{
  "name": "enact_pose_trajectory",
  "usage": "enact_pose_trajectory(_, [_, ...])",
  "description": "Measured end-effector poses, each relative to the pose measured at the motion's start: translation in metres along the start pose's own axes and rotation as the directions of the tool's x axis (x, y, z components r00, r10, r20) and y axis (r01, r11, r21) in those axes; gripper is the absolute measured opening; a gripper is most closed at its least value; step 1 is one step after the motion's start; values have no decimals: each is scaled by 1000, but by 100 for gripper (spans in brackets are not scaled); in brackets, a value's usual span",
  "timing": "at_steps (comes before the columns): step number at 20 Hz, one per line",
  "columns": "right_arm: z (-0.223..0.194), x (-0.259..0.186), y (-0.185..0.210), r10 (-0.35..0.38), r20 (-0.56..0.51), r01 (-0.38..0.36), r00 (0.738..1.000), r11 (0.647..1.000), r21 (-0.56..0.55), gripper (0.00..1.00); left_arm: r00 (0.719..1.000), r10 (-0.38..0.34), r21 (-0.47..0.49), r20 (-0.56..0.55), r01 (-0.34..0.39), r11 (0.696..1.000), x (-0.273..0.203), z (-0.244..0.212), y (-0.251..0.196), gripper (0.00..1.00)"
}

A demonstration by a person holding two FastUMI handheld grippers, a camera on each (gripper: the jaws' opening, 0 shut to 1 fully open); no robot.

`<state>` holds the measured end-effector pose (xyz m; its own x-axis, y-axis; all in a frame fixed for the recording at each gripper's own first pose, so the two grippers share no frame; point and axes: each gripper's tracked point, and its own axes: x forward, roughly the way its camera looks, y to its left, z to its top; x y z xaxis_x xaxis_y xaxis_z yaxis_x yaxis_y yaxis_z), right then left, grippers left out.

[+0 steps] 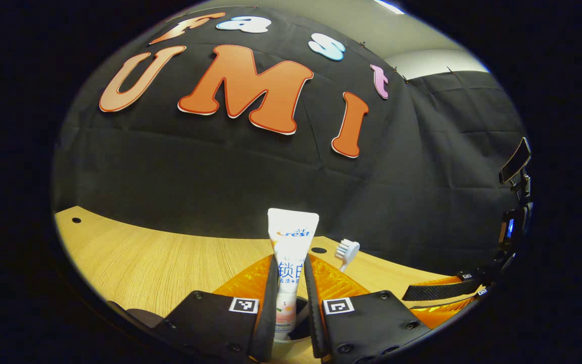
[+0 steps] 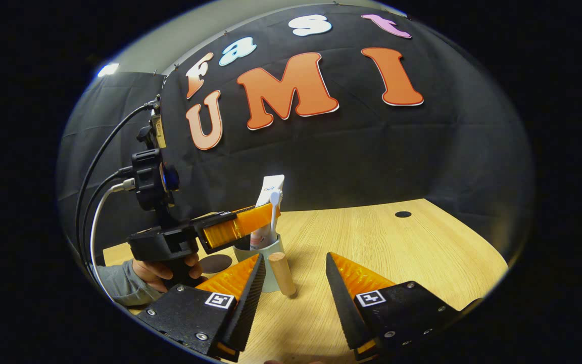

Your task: Put the toothbrush and toothpaste on the desktop into the cup, then pick up the cup and place it on the coaster on the desktop.

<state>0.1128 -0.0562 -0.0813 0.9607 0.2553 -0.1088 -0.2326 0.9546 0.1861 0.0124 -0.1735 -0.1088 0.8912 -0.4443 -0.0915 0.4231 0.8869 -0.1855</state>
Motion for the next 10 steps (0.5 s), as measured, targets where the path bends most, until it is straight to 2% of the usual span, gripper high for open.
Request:
enact_pose_trajectory(1, [-1, 0, 1, 3, -3, -3, 1000, 1000, 1, 73, 1000, -3, -3, -6, 3, 1000, -3, -2, 1, 32])
enact_pose_trajectory(3, [-1, 1, 5, 10, -7, -10, 1000, 1000, -1, 73, 1000, -4, 0, -23, 4, 1000, -4, -5, 2, 41])
enact_pose_trajectory(4, [-1, 2, 6, 12, -13, -12, 1000, 1000, -6, 73, 999, 0, 15, -39, 0, 1000, -9, -5, 3, 41])
enact_pose_trajectory(5, [-1, 2, 7, 12, -13, -13, 1000, 1000, -13, 73, 999, -1, 32, -41, 2, 999, -11, -4, 4, 60])
enact_pose_trajectory(7, [-1, 3, 9, 17, -16, -17, 1000, 1000, -19, 73, 1000, -7, 57, -19, 8, 998, -14, 7, 3, 62])
enact_pose_trajectory(10, [1, 9, 11, 14, -25, -15, 1000, 999, -39, 73, 1000, 0, 114, -29, 3, 994, -20, 17, -1, 77])
